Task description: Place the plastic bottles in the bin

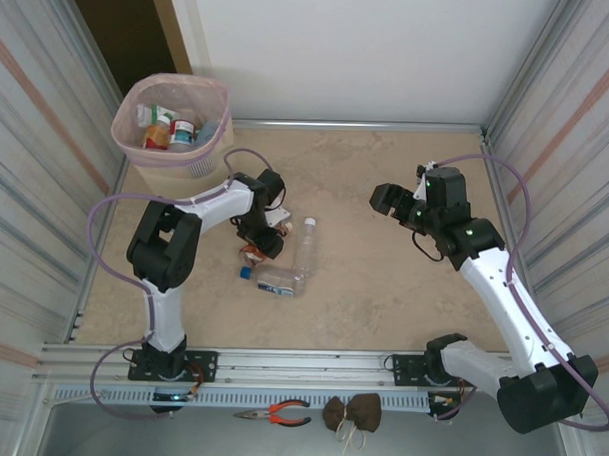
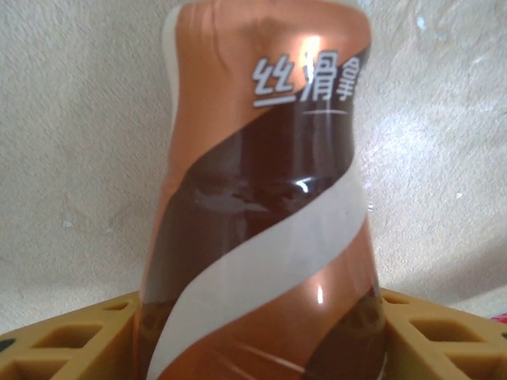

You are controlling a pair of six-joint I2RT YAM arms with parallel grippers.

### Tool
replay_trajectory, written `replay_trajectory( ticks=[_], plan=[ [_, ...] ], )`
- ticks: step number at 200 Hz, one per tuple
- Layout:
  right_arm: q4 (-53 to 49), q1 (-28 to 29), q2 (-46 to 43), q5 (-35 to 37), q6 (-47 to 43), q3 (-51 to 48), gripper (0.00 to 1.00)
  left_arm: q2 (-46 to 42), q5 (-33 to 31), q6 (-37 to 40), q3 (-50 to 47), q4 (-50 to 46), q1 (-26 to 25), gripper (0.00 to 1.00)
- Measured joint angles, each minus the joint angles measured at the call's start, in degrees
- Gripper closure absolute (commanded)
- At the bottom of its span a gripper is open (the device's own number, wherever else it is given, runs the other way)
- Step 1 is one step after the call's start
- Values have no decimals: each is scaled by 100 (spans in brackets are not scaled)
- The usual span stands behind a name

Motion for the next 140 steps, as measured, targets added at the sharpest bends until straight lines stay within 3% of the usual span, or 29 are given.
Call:
replay_trajectory(
  ticks=[61, 140],
  plan=[
    [0, 0, 0, 0, 0, 0, 18, -179, 4, -4, -11, -2, 7, 41],
    [2, 0, 0, -2, 0, 0, 18, -1668, 208, -240, 623, -7, 190, 49]
  ],
)
